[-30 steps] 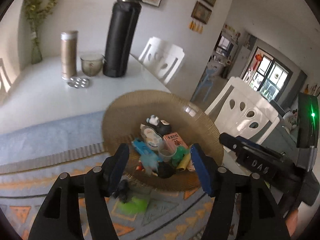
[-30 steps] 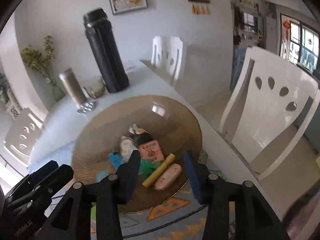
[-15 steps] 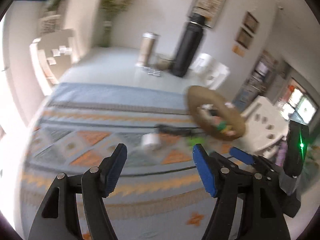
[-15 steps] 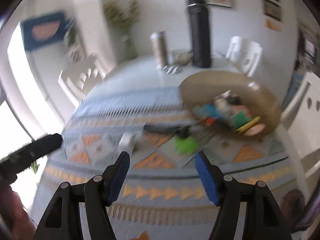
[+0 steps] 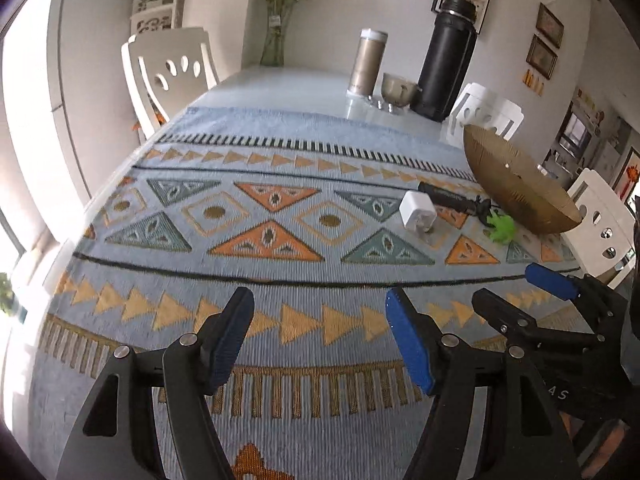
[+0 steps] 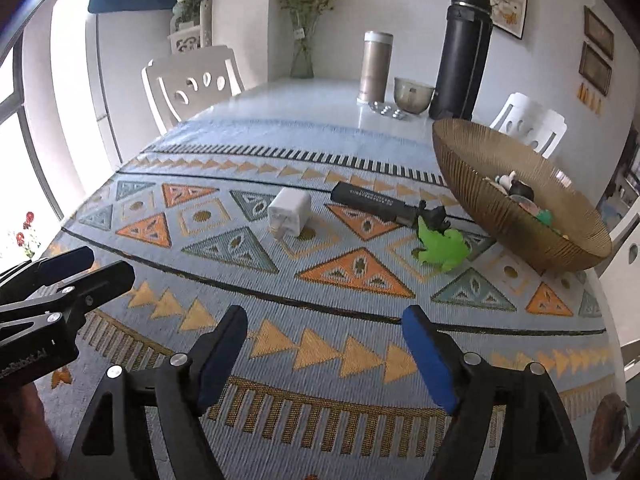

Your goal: Organize rigid objects

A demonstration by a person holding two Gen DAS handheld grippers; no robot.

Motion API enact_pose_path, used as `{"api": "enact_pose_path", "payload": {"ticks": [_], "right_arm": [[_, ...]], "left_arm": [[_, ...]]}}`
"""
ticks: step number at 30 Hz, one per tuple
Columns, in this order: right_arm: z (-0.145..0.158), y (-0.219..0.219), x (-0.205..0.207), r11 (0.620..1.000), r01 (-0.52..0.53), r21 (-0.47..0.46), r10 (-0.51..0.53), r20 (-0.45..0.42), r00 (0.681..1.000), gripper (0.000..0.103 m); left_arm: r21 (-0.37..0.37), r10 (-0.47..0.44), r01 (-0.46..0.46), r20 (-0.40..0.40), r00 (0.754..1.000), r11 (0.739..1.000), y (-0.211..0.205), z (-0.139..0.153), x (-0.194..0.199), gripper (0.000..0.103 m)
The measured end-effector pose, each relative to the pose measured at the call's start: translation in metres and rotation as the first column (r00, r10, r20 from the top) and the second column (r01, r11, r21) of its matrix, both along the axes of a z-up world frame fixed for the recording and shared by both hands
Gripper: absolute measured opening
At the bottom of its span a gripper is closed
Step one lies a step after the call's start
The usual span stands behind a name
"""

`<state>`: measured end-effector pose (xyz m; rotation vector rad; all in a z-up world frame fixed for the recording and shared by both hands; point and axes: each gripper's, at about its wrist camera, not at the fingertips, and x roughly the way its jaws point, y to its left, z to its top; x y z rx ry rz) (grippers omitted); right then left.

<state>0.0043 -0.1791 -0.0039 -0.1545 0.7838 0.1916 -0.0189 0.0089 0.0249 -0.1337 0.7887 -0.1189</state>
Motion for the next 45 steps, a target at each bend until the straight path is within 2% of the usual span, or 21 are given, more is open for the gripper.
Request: {"api": "enact_pose_path", "payload": {"ticks": [7, 9, 14, 40, 45], "right_arm": [[-0.004, 0.012, -0.003, 0.997, -0.016, -0.07, 0.016, 0.001, 1.0, 0.08], [-0.005, 0.012, -0.003, 0.997, -0.015, -0.077, 0.015, -0.002, 1.0, 0.08], [-0.005, 0.009, 0.0, 0.998, -0.007, -0.067, 0.006, -0.014, 1.0, 0.08], [-0.008, 0.01, 0.003, 0.997, -0.002, -0.076, 0.0, -0.029, 1.0, 0.08], [-0.004, -0.003, 0.003, 0.999, 0.029, -0.013, -0.029, -0.02, 0.999, 0.08]], "left_arm": [[0.075, -0.027, 0.025, 0.025, 0.999, 0.997, -0.015, 0.003, -0.005, 0.068], [0.102, -0.039, 0.036, 0.034, 0.999, 0.994, -0.02, 0.003, -0.007, 0.072], [0.145, -0.058, 0.049, 0.058, 0.997, 0.988, -0.027, 0.006, -0.012, 0.072], [0.14, -0.064, 0.058, 0.044, 0.997, 0.989, -0.027, 0.005, -0.011, 0.072], [0.113, -0.081, 0.078, 0.02, 0.997, 0.99, -0.025, 0.006, -0.007, 0.072]]}}
